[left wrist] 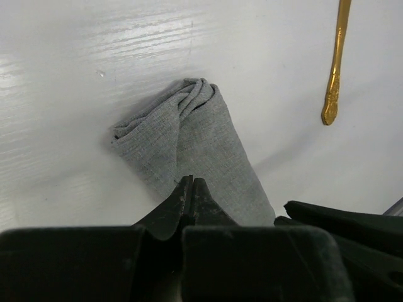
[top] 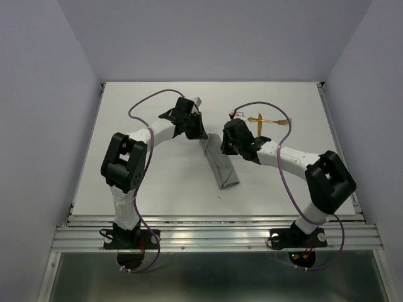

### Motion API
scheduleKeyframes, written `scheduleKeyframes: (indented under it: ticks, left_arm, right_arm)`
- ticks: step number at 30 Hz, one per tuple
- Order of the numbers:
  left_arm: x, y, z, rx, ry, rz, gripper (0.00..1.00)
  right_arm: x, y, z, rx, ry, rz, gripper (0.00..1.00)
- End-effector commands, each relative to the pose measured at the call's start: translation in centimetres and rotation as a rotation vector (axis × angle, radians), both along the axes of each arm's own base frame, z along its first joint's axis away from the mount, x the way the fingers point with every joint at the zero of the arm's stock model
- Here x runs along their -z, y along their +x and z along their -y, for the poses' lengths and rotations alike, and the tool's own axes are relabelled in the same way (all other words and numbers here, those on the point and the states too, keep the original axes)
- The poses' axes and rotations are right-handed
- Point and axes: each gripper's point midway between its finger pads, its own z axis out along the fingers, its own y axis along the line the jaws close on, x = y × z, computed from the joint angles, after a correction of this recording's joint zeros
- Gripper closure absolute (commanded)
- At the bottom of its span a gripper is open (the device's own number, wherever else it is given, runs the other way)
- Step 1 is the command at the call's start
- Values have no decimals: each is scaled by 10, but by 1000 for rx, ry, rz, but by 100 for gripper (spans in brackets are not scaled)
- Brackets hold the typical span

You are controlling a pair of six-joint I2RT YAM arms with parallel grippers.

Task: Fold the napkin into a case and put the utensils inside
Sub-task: Smooth out the smaller rectangle-folded napkin at the center of the board, then pick up the smaller rectangle-folded napkin from the center of the board.

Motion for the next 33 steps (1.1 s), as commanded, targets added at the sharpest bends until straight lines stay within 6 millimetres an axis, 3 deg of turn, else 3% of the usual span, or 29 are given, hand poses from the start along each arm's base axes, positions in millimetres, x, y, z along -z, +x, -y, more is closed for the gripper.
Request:
scheduleKeyframes:
  ticks: [1, 5, 9, 10, 11, 16, 20, 25, 33]
  left_arm:
    - [-70, 8, 5, 19, -50, 137, 100]
    - [-81, 7, -10, -17, -27, 149, 100]
    - [-88, 4, -41, -92, -25, 149, 100]
    - [-90, 3, -57, -127, -20, 149, 100]
    - [-82, -2, -66, -146, -8, 134, 100]
    - [-87, -8, -113, -240, 27, 149, 100]
    - [-80, -16, -133, -271, 56, 138, 100]
    - [-72, -23, -143, -280, 67, 123, 100]
    - [-68, -24, -147, -284, 75, 124, 100]
  right_arm:
    - [-10, -9, 7, -55, -58, 28, 72]
    - [-12, -23, 6, -112, -152, 43, 63]
    - [-10, -35, -6, -189, -248, 49, 49]
    - [-4, -38, -9, -202, -281, 38, 46]
    - [-6, -41, -15, -223, -316, 54, 42]
    - [10, -44, -25, -258, -412, 52, 37]
    - [13, -42, -34, -276, -443, 63, 36]
    - [27, -44, -47, -317, -465, 48, 36]
    - [43, -48, -50, -325, -534, 38, 40]
